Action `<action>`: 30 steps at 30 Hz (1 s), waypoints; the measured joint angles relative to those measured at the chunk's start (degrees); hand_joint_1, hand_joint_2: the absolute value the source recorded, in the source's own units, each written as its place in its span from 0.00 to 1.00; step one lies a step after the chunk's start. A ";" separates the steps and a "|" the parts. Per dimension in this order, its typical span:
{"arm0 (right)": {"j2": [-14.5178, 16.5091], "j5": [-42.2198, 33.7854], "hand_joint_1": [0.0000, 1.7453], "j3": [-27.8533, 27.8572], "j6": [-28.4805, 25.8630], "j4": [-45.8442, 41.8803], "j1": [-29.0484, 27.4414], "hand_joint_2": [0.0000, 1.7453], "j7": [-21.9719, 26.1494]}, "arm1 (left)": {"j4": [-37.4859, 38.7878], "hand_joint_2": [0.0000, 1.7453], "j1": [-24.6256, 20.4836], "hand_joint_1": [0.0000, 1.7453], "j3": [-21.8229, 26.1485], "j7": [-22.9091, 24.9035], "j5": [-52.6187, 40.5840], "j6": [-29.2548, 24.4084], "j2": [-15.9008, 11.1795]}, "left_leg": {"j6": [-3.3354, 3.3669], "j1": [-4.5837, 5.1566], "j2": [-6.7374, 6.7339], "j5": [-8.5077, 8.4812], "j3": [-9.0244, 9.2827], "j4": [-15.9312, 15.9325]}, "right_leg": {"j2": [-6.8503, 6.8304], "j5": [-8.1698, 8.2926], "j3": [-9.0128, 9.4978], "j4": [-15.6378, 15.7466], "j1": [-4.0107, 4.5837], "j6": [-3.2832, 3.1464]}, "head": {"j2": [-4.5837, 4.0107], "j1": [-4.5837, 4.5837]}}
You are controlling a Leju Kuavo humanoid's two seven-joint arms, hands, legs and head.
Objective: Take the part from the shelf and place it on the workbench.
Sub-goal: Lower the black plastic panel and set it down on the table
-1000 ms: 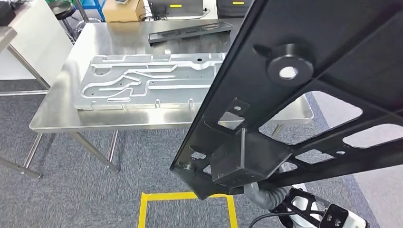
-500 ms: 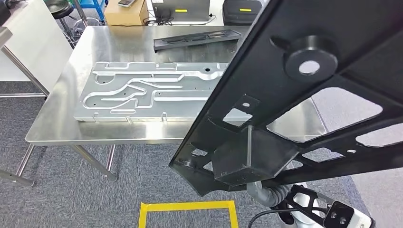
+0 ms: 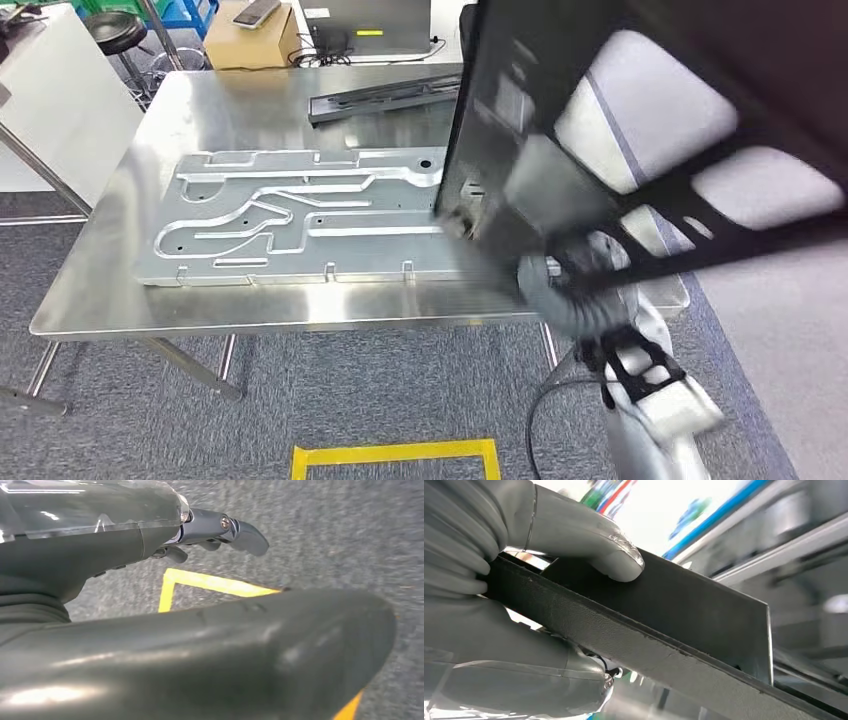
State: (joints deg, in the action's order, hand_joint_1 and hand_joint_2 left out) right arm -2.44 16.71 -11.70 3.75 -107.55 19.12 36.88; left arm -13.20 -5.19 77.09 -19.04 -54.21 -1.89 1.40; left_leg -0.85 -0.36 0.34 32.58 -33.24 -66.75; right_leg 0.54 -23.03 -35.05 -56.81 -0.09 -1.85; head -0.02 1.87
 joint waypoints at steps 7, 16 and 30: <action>-2.23 26.26 1.00 -0.12 -16.02 22.51 15.75 1.00 -11.38 | 0.00 0.00 -0.13 0.00 -0.25 -0.72 -1.76 1.70 -0.65 | -1.09 -0.72 -0.30 -6.29 -1.98 5.55 | 0.00 -0.79 0.28 -0.72 -0.23 0.79 | 0.00 0.00; -0.16 54.45 1.00 -9.21 -17.97 56.24 34.80 1.00 -23.79 | 0.00 0.00 -0.57 0.00 -1.19 -1.14 -2.20 2.28 -0.91 | 1.93 -0.57 -0.12 -8.55 -0.88 9.44 | -0.24 -6.63 -5.98 -12.65 -0.33 3.11 | 0.00 -0.01; 4.90 63.13 1.00 -18.73 -16.81 83.44 39.57 1.00 -26.18 | 0.00 0.00 -0.51 0.00 -1.53 -2.40 -2.38 4.30 -1.33 | -0.82 -0.54 0.20 -3.52 -2.93 2.81 | -0.29 -0.07 -0.81 -0.46 -0.23 0.29 | 0.00 0.00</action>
State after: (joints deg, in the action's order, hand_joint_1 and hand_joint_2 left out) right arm 2.46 79.84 -30.43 -13.07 -24.11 58.69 10.70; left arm -13.20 -5.69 75.56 -21.44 -56.59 2.40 0.07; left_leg -1.66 -0.90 0.54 29.05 -36.17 -63.94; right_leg 0.25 -23.10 -35.86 -57.27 -0.32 -1.57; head -0.02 1.87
